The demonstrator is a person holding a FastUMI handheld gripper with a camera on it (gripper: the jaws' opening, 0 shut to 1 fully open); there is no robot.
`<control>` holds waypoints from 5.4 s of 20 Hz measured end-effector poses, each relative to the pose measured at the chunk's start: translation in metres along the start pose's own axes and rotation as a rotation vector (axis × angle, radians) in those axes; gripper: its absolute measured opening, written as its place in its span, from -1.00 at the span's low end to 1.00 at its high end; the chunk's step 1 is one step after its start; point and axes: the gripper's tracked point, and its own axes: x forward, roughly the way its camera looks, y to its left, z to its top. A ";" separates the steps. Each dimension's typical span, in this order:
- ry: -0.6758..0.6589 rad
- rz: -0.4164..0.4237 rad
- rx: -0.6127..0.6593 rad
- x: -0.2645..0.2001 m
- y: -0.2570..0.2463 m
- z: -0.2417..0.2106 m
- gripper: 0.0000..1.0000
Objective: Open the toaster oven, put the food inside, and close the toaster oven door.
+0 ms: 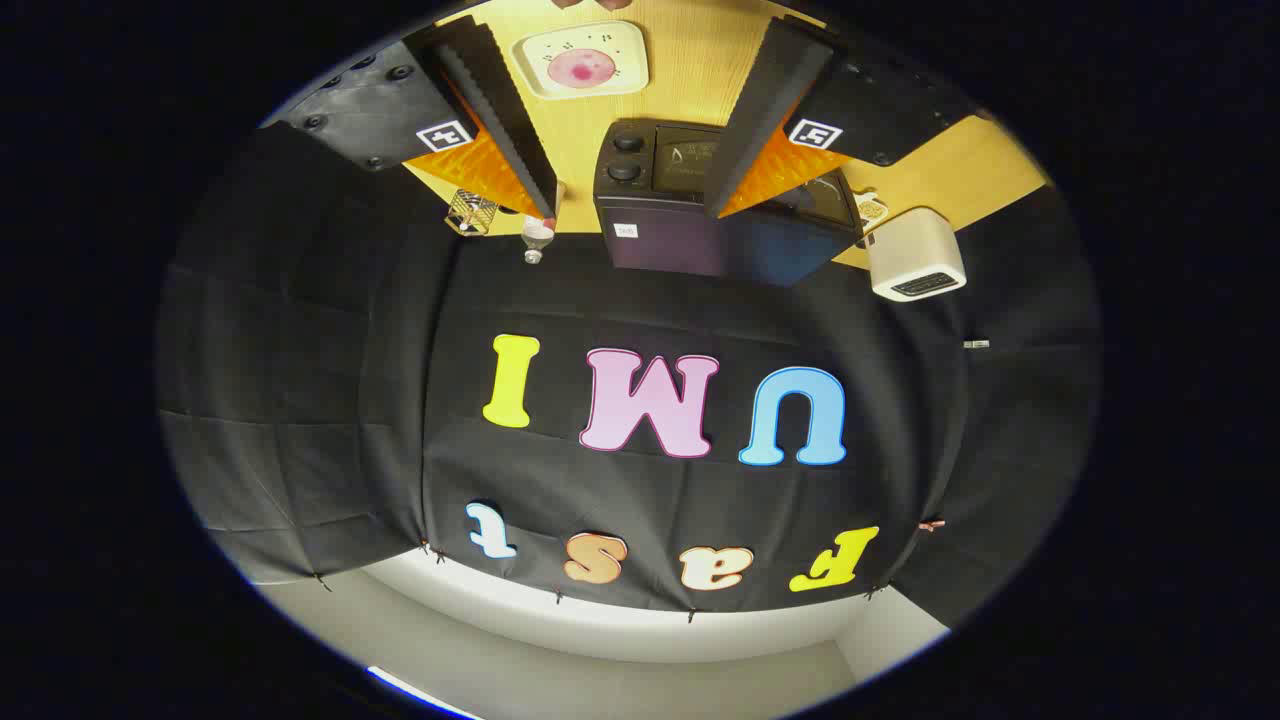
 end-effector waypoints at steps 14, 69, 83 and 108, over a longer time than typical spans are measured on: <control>0.043 0.023 0.042 0.003 0.027 -0.013 0.95; 0.414 0.042 0.094 0.131 0.143 -0.127 1.00; 0.574 0.130 0.059 0.043 0.143 -0.209 0.96; 0.649 -0.056 0.129 0.027 -0.126 -0.205 0.96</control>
